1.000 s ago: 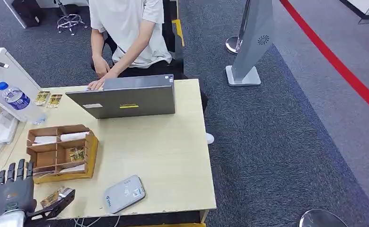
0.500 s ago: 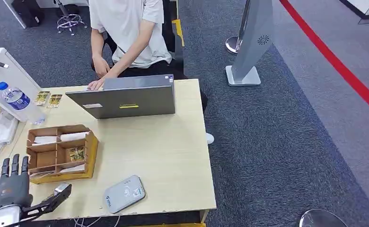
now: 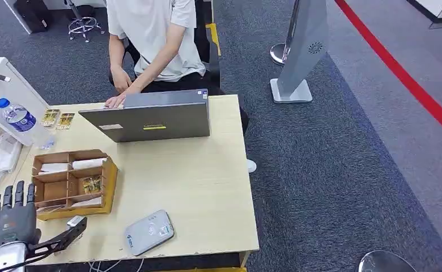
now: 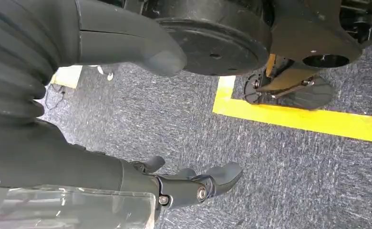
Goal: Pass the card to the sensor for recognition and then transmit it.
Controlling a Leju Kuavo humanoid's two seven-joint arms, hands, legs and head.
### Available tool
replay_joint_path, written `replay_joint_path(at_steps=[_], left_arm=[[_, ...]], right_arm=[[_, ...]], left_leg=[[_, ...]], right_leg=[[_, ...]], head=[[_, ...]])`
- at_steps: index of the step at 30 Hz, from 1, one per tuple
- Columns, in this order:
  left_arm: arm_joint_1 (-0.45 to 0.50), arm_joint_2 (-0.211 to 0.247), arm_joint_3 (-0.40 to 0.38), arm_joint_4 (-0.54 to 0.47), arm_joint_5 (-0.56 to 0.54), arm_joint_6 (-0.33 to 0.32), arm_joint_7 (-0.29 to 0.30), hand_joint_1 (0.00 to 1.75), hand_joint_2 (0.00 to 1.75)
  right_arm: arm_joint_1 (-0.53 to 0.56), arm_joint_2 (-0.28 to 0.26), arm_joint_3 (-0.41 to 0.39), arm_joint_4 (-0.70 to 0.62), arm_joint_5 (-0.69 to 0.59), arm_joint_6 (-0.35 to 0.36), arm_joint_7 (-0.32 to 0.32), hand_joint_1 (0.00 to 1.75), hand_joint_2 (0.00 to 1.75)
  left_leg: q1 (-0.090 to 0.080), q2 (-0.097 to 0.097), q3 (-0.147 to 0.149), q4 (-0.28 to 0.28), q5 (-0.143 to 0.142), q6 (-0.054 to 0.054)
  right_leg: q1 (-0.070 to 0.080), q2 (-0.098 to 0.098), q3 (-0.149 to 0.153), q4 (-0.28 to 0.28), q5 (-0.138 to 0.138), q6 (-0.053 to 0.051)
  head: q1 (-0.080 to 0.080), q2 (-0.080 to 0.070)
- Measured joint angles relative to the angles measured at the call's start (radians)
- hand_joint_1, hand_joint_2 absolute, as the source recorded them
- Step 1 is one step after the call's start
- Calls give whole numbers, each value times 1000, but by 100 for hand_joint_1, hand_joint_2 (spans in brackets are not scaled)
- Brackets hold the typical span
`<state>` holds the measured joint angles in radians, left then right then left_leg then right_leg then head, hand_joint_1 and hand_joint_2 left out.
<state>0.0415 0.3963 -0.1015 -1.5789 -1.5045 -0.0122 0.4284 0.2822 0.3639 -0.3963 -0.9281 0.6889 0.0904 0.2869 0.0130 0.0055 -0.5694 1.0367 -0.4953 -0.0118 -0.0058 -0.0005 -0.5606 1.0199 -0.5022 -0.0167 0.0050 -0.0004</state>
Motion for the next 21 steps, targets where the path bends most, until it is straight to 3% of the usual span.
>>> replay_joint_path(at_steps=[21], left_arm=[[-40,-15,-24,2,0,3,0,0,175]], right_arm=[[5,0,25,0,-5,0,-8,0,175]], left_leg=[[0,0,0,0,0,0]], right_leg=[[0,0,0,0,0,0]], head=[[0,0]])
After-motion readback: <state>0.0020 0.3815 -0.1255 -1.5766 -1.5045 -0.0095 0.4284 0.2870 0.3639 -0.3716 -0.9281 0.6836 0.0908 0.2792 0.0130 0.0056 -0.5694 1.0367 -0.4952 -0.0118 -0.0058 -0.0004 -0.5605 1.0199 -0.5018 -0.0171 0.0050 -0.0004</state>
